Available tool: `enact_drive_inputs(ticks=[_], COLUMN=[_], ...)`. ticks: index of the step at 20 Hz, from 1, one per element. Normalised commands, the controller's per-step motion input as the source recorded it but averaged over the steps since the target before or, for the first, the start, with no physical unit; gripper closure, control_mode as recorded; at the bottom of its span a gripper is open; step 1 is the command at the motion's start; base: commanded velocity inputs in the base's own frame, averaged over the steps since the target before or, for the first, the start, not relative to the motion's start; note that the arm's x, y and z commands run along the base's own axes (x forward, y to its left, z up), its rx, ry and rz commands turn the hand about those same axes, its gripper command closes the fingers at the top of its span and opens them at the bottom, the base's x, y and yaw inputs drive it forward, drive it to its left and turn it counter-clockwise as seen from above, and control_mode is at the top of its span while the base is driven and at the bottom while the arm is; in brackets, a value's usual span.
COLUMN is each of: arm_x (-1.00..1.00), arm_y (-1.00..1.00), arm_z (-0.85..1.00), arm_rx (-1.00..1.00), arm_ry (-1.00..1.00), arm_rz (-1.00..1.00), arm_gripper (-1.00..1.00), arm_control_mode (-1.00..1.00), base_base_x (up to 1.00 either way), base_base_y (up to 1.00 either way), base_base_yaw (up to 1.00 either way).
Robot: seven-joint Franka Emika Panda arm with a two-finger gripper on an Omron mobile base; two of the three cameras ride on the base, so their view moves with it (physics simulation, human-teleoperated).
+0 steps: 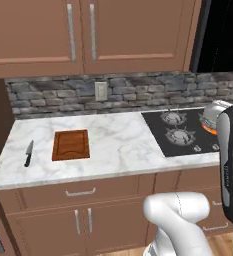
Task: Retrieve the shrimp from the fridge and place it on the cutting board.
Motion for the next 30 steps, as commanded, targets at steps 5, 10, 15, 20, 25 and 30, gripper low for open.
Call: enact_drive_inputs(ticks=[5,10,15,20,25,30], arm_x=[0.0,0.0,0.0,0.0,0.18,0.28], arm_y=[0.0,0.0,0.0,0.0,0.01,0.0], arm_z=[0.0,0.0,0.0,0.0,-0.12,-0.33], arm_rx=[0.0,0.0,0.0,0.0,-0.03,-0.06], arm_ry=[0.0,0.0,0.0,0.0,0.0,0.0], arm_rz=[0.0,0.0,0.0,0.0,0.0,0.0], arm_gripper=[1.0,1.0,1.0,1.0,1.0,1.0], arm_control_mode=[1.0,1.0,1.0,1.0,-1.0,-1.0], base_base_x=[0.4,0.64,0.44,0.41,0.27,0.0], base_base_y=[1.0,1.0,0.91,0.39,0.21,0.0], base_base_yaw=[0.13,0.1,-0.05,-0.16,-0.05,0.0])
